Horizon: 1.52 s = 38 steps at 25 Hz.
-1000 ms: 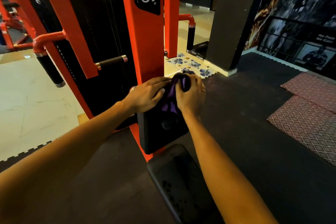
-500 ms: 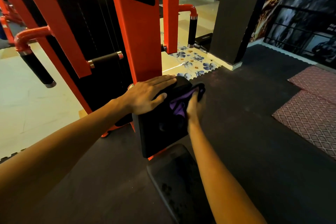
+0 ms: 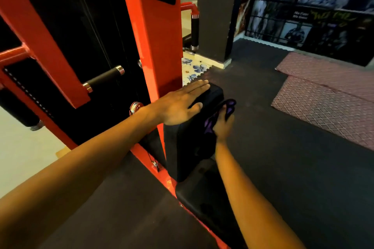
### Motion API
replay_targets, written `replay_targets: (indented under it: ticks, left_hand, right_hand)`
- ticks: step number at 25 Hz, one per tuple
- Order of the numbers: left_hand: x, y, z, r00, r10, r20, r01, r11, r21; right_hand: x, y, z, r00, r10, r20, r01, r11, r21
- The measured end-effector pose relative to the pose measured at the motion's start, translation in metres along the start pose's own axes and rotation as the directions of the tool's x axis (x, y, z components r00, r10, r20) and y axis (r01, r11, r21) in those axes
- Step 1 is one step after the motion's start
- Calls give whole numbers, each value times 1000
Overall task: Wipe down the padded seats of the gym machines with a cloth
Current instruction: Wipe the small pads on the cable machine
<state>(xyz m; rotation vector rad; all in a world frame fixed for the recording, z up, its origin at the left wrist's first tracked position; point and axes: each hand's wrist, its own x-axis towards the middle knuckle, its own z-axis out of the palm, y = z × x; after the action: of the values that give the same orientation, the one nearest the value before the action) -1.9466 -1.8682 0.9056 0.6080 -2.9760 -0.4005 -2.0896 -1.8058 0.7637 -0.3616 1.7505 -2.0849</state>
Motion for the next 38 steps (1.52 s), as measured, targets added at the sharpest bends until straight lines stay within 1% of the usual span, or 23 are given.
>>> replay_targets:
  ticks: [1, 2, 3, 5, 6, 8, 12, 13, 15, 16, 17, 19, 22, 24, 26, 27, 29, 30, 32, 33, 34, 36, 38]
  left_hand:
    - [1, -2, 1, 1000, 20, -2, -20, 1000, 0]
    - [2, -4, 2, 999, 40, -11, -40, 999, 3]
    - [3, -5, 2, 998, 57, -24, -57, 998, -1]
    - [5, -7, 1, 994, 93, -57, -95, 995, -17]
    - [5, -9, 2, 992, 106, -67, -108, 994, -27]
    - [6, -10, 3, 990, 120, -68, -123, 992, -34]
    - [8, -10, 3, 993, 113, -34, -115, 992, -62]
    - [8, -11, 3, 993, 112, -27, -113, 991, -73]
    - [6, -12, 3, 993, 118, -23, -120, 987, -104]
    - [6, -11, 3, 992, 123, -25, -125, 986, -112]
    - [5, -10, 3, 992, 125, -29, -128, 985, -113]
    - [5, -8, 3, 991, 130, -43, -135, 984, -115]
    - [5, -6, 3, 990, 133, -43, -136, 986, -96]
    - [4, -8, 4, 990, 132, -56, -136, 988, -78]
    - [6, -9, 4, 988, 144, -64, -148, 987, -69]
    - [6, -9, 5, 987, 144, -72, -148, 987, -60]
    - [3, -10, 7, 985, 150, -85, -155, 987, -50]
    - [0, -11, 8, 982, 164, -96, -170, 984, -50]
    - [-5, -16, 10, 969, 203, -143, -212, 976, -55]
    - [-6, -18, 11, 960, 222, -168, -236, 970, -63]
    - [-7, -20, 12, 954, 238, -184, -254, 965, -71]
    - [-8, -21, 14, 952, 241, -191, -260, 962, -84]
    - [-9, -20, 14, 953, 233, -191, -254, 963, -91]
  right_hand:
    - [6, -9, 3, 996, 85, -12, -85, 996, 5]
    - [5, -20, 7, 995, 95, -13, -95, 995, 7]
    - [-4, -32, 11, 999, 36, -18, -36, 999, 5]
    - [-33, -45, 18, 987, -159, -18, 159, 987, -26]
    - [-50, -39, 22, 970, -244, -8, 243, 970, -16]
    - [-83, -10, 21, 946, -324, 20, 324, 946, 34]
    - [-71, 37, 4, 967, -247, 58, 250, 967, -51]
    - [-58, 37, 1, 983, -182, 30, 184, 979, -88]
    - [-41, 17, 2, 1000, -1, -30, 0, 1000, -22]
    - [-38, 2, 5, 999, 36, -37, -36, 999, 8]
    - [-41, -13, 9, 1000, 14, -23, -13, 999, 40]
    - [-56, -31, 19, 990, -136, -21, 138, 988, 69]
    - [-92, -7, 23, 961, -274, -43, 275, 961, 12]
    - [-105, 14, 20, 937, -350, -18, 349, 937, -30]
    - [-91, 11, 13, 960, -278, -21, 277, 960, -45]
    - [-82, 5, 12, 981, -190, -33, 189, 981, -55]
    - [-63, -5, 13, 998, -22, -62, 24, 999, 39]
    - [-63, -13, 15, 997, -16, -76, 22, 997, 72]
    - [-84, -31, 26, 992, -88, -91, 94, 994, 60]
    - [-101, -35, 32, 980, -172, -96, 176, 984, 32]
    - [-119, -31, 34, 963, -257, -84, 260, 965, 24]
    - [-147, -9, 31, 934, -354, -41, 354, 935, -18]
    - [-150, 17, 23, 947, -316, -56, 311, 947, -85]
